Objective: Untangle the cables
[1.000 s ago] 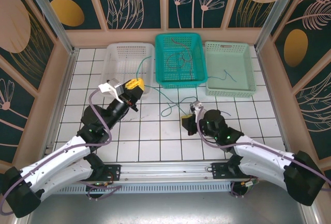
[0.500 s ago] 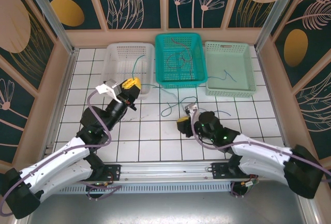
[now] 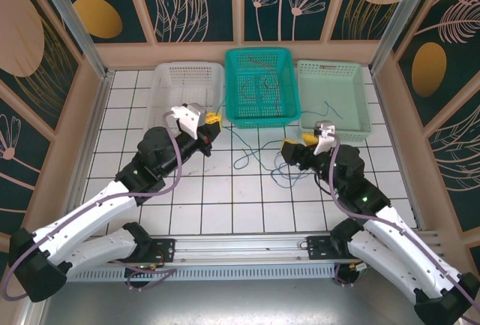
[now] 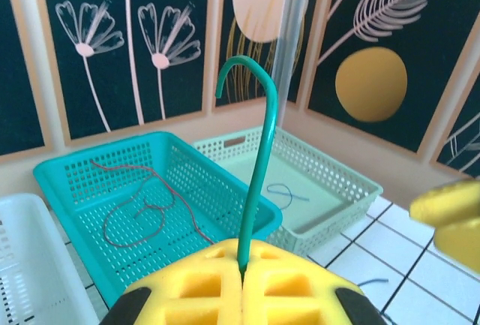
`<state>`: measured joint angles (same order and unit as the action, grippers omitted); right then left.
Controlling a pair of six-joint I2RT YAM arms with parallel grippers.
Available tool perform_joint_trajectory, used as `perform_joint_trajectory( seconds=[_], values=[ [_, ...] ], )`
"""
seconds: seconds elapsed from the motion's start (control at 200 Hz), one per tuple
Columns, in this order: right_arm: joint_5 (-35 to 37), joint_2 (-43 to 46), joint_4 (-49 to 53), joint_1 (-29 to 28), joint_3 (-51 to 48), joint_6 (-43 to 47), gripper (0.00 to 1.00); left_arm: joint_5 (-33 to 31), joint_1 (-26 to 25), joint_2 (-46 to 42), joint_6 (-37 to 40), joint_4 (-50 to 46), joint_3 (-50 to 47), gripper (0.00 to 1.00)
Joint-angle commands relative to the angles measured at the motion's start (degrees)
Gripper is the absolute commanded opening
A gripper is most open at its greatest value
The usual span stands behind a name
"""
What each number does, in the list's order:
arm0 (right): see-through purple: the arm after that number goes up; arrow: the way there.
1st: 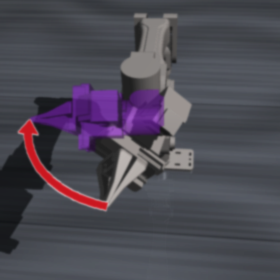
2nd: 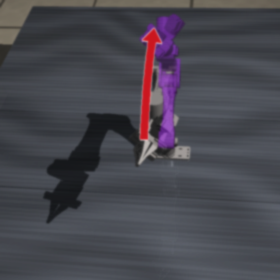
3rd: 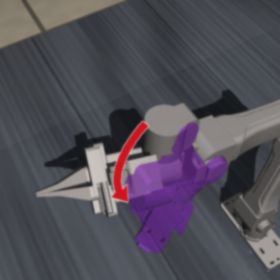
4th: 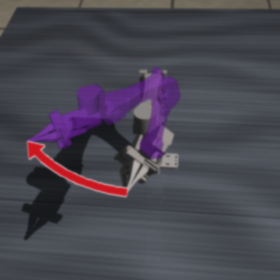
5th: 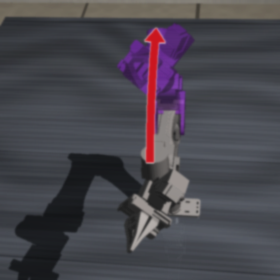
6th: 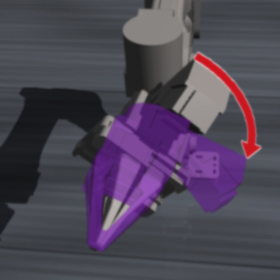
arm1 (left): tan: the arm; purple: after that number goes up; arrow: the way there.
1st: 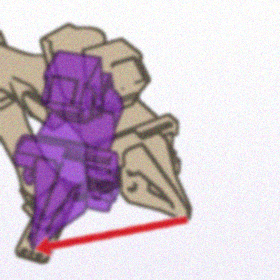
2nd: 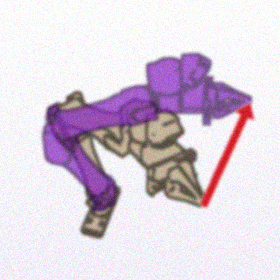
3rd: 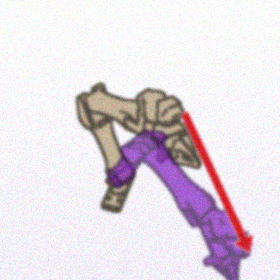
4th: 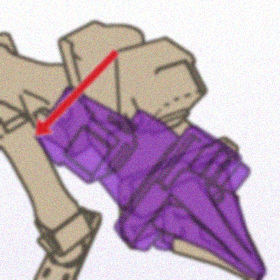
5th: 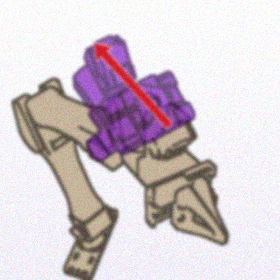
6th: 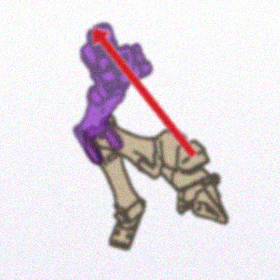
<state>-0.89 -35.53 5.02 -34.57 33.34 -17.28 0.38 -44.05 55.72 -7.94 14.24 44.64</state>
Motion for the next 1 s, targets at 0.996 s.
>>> perform_joint_trajectory(
  seconds=[0.996],
  values=[
    [-41.6,-37.9,-46.1,6.9,17.7,-51.5,0.74,5.6,0.0,12.1,1.9,-3.0,7.7,0.0]
  ],
)
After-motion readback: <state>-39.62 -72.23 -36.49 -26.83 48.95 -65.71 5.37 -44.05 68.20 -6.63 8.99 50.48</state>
